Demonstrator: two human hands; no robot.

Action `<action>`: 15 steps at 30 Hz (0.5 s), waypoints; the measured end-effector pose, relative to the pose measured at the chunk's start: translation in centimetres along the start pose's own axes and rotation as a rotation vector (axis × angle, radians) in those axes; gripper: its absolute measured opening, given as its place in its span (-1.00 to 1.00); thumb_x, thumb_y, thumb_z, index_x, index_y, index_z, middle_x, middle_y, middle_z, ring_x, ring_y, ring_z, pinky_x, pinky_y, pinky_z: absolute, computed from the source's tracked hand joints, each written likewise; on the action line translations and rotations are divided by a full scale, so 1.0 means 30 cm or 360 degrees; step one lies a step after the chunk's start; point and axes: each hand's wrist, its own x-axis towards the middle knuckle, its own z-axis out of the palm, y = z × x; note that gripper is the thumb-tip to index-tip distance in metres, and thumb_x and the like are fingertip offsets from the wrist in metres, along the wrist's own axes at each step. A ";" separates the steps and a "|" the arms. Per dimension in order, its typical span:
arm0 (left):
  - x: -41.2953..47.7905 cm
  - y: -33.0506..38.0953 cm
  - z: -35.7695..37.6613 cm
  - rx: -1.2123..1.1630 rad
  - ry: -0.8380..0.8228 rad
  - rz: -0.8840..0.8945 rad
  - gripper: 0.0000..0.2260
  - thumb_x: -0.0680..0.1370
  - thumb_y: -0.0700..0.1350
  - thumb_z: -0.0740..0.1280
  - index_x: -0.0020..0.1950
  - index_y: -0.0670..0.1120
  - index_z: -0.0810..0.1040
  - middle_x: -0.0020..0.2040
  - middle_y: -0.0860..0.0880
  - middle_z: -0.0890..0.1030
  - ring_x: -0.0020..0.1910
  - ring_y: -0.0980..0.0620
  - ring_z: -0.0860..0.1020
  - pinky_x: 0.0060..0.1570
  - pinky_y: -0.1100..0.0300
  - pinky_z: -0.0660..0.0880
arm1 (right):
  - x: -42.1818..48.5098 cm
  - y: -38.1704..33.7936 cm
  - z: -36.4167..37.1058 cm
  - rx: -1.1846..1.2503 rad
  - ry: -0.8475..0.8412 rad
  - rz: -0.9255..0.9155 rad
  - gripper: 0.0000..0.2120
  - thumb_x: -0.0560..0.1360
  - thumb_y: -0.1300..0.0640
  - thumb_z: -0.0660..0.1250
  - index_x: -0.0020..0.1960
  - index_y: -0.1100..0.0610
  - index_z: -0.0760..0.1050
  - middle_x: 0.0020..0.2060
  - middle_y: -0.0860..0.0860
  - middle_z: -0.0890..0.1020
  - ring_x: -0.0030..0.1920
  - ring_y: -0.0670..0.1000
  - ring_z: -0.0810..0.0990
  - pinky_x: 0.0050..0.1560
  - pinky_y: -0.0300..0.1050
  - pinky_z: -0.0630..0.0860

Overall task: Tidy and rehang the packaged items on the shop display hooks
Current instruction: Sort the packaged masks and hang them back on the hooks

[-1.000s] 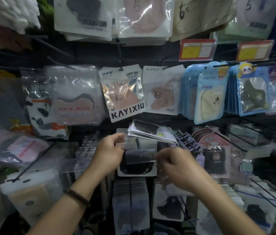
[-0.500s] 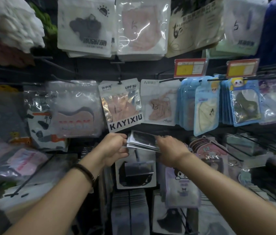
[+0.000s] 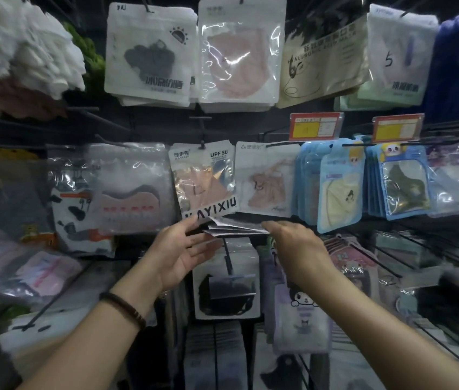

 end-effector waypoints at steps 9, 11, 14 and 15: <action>-0.116 -0.022 -0.055 -0.0152 -0.0258 -0.0021 -0.38 0.54 0.28 0.43 0.36 -0.19 0.69 0.16 -0.22 0.70 0.12 -0.18 0.66 0.19 -0.12 0.63 | -0.173 0.062 0.020 0.0366 0.0793 -0.0475 -0.38 0.42 0.42 0.52 0.40 -0.01 0.64 0.42 0.18 0.56 0.45 0.25 0.49 0.37 0.19 0.56; -0.166 -0.043 -0.057 -0.0034 -0.0156 -0.0008 -0.45 0.49 0.22 0.48 0.27 -0.17 0.73 0.12 -0.25 0.71 0.06 -0.21 0.68 0.24 -0.19 0.61 | -0.203 0.060 0.026 0.0410 0.0843 -0.0423 -0.37 0.42 0.40 0.56 0.38 -0.09 0.67 0.46 0.20 0.50 0.47 0.27 0.43 0.39 0.15 0.51; -0.242 -0.074 -0.046 0.0021 -0.0082 0.0104 -0.63 0.41 0.06 0.55 0.08 -0.16 0.77 -0.04 -0.22 0.73 -0.17 -0.14 0.72 -0.14 -0.07 0.71 | -0.241 0.032 0.045 0.0621 0.0822 -0.0260 -0.28 0.48 0.46 0.47 0.42 -0.22 0.60 0.56 0.16 0.35 0.57 0.23 0.27 0.45 0.11 0.37; -0.265 -0.089 -0.039 -0.0023 -0.0046 0.0152 -0.68 0.43 -0.01 0.54 0.07 -0.19 0.76 -0.13 -0.18 0.72 -0.27 -0.10 0.71 -0.33 0.00 0.70 | -0.255 0.008 0.057 0.0780 0.0807 -0.0172 -0.27 0.53 0.42 0.46 0.48 -0.27 0.53 0.59 0.13 0.28 0.62 0.16 0.20 0.49 0.04 0.30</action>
